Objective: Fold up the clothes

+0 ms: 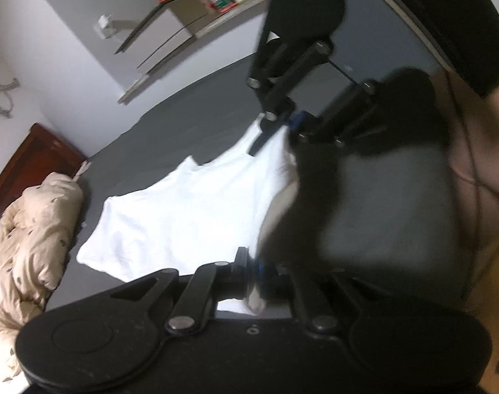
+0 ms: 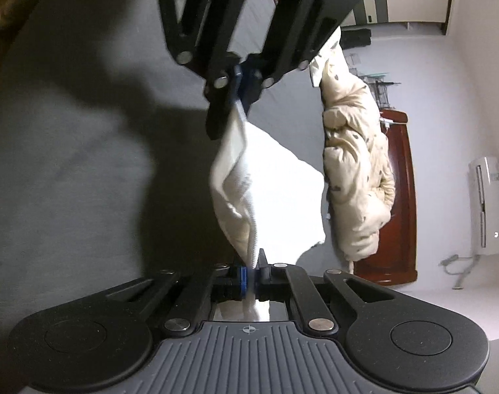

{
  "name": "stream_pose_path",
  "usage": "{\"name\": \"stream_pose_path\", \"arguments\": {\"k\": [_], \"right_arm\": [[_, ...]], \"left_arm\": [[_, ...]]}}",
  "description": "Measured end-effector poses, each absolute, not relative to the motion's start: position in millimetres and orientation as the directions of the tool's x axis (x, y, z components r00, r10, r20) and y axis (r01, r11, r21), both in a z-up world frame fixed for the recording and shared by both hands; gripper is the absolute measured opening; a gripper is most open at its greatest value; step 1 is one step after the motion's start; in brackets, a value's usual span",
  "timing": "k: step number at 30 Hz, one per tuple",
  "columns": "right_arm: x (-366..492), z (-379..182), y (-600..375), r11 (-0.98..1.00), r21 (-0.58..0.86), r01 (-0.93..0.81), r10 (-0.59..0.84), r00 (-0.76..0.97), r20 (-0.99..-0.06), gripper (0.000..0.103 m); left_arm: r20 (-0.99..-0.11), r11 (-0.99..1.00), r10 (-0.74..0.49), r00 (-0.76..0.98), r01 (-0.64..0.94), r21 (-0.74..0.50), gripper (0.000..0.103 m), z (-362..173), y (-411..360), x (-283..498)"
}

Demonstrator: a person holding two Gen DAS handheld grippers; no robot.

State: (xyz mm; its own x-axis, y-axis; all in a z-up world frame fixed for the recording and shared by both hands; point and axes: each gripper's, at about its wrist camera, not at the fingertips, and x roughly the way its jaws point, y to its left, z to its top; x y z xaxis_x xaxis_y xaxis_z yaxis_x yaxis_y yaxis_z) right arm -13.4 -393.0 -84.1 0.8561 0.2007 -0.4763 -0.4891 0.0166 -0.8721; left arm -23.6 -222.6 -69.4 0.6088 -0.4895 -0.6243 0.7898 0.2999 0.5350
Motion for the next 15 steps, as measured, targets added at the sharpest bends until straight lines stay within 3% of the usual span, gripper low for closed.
{"name": "stream_pose_path", "arguments": {"k": [11, 15], "right_arm": [[-81.9, -48.2, -348.0, 0.043, -0.812, -0.582, 0.240, 0.795, -0.557, 0.000], [-102.4, -44.2, -341.8, 0.034, -0.837, -0.546, 0.243, 0.817, -0.523, 0.001]], "left_arm": [[-0.591, 0.274, -0.550, 0.590, 0.796, 0.540, 0.002, -39.4, -196.0, -62.7], [-0.587, 0.256, -0.542, 0.602, 0.783, 0.567, 0.003, -39.2, -194.6, -76.0]]}}
